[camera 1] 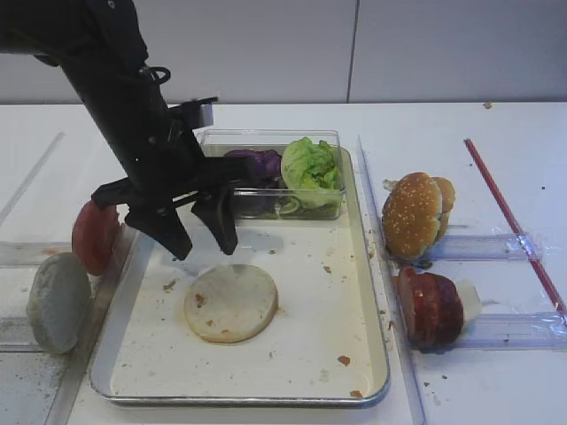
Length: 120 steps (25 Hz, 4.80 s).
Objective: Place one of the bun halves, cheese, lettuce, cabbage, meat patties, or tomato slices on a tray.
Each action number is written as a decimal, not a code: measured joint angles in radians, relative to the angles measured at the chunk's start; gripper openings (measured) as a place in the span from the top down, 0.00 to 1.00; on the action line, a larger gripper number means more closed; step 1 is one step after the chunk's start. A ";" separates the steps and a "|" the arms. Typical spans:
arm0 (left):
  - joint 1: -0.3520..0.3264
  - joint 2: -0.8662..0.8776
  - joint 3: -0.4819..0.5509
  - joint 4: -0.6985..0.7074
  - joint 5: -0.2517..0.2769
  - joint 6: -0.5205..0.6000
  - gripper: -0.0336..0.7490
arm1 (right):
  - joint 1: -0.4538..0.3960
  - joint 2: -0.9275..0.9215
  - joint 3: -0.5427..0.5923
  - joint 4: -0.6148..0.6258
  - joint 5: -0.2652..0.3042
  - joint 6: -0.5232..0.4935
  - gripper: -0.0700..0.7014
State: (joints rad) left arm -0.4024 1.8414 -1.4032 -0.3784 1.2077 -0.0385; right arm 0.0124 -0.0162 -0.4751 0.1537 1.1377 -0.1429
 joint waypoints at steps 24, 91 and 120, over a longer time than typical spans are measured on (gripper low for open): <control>0.015 -0.170 -0.073 0.320 0.020 -0.137 0.44 | 0.000 0.000 0.000 0.000 0.000 0.000 0.01; 0.282 -1.793 0.887 0.384 0.001 -0.015 0.44 | 0.000 0.000 0.000 0.000 -0.002 0.000 0.01; 0.284 -1.856 0.916 0.340 -0.029 0.054 0.58 | 0.000 0.000 0.000 0.000 -0.002 0.000 0.01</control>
State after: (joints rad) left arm -0.1187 -0.0145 -0.4873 -0.0386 1.1787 0.0152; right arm 0.0124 -0.0162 -0.4751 0.1537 1.1358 -0.1429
